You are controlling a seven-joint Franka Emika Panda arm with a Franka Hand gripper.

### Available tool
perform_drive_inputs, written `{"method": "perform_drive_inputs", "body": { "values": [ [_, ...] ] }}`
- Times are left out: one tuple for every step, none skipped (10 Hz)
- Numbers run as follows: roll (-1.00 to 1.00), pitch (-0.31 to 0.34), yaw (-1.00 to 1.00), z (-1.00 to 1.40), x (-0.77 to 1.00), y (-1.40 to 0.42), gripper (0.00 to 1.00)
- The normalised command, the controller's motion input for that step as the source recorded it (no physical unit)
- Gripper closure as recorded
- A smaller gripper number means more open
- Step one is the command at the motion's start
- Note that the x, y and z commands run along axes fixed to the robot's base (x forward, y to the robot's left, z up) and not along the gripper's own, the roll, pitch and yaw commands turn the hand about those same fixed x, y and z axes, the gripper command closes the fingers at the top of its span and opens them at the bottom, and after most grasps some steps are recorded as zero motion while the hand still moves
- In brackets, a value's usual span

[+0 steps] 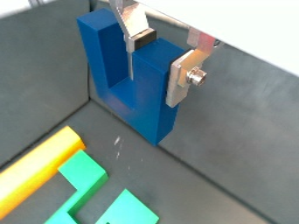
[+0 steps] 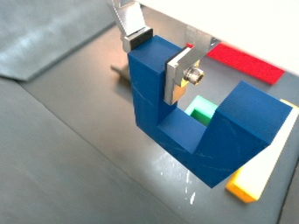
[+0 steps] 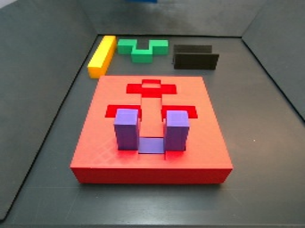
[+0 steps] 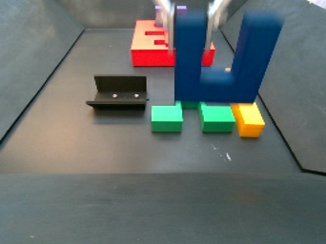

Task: Pick up the blue object. Move up. Move to above the board. Insert the blue object.
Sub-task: Move to above the board.

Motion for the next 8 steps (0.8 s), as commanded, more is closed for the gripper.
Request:
{"method": "perform_drive_inputs", "body": {
  "values": [
    [-0.02, 0.072, 0.0, 1.4, 0.04, 0.01, 1.0],
    [-0.01, 0.088, -0.01, 0.67, 0.02, 0.0, 1.0],
    [-0.06, 0.132, 0.34, 0.14, -0.05, -1.4, 1.0],
    [-0.03, 0.112, 0.32, 0.13, -0.06, -1.4, 1.0],
    [0.02, 0.006, 0.2, 0.13, -0.07, -1.4, 1.0],
    [0.0, -0.012, 0.11, 0.13, -0.07, -1.4, 1.0],
    [0.01, -0.007, 0.06, 0.13, -0.07, -1.4, 1.0],
    [0.0, 0.006, 0.04, 0.13, -0.07, -1.4, 1.0]
  ]
}}
